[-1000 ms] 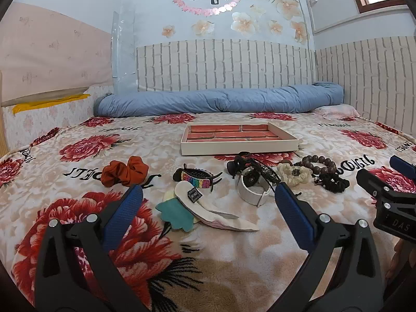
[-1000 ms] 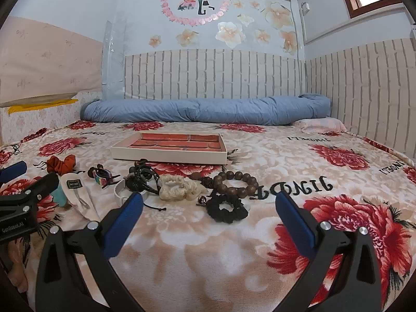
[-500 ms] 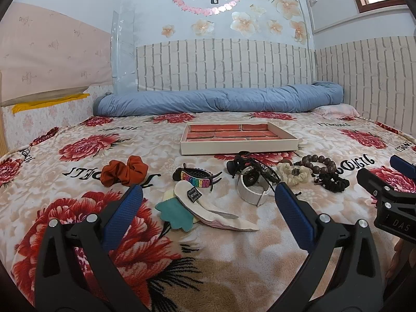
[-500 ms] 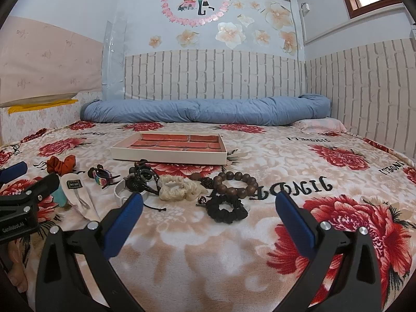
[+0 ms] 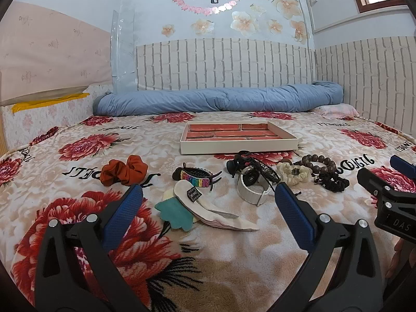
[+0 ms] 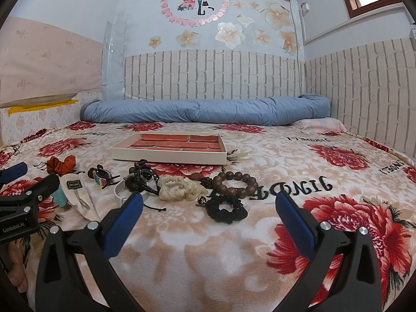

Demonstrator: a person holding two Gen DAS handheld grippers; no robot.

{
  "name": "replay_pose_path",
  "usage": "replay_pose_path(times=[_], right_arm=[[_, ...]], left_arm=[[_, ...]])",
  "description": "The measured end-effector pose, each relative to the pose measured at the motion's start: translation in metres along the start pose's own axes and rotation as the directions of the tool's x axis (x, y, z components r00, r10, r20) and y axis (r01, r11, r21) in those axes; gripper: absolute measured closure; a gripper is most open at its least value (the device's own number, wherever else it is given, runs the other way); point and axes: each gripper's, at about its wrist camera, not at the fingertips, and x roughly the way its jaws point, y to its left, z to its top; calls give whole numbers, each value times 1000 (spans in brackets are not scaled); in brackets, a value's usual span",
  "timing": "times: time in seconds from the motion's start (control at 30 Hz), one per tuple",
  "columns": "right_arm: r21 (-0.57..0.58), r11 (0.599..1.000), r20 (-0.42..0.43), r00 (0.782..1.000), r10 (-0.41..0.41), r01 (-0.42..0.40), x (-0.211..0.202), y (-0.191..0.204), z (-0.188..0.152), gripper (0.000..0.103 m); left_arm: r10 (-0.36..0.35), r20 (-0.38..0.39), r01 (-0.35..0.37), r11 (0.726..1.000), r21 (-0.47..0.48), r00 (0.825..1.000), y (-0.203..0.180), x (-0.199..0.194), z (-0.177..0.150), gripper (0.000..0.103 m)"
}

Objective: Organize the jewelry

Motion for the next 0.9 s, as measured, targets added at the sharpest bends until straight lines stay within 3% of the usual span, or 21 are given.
replay_pose_path(times=[0.9], right_arm=[[0,1000,1,1000,0,0,0,0,0,4]], left_arm=[[0,-3,0,1000,-1,1000,1,0,1,5]])
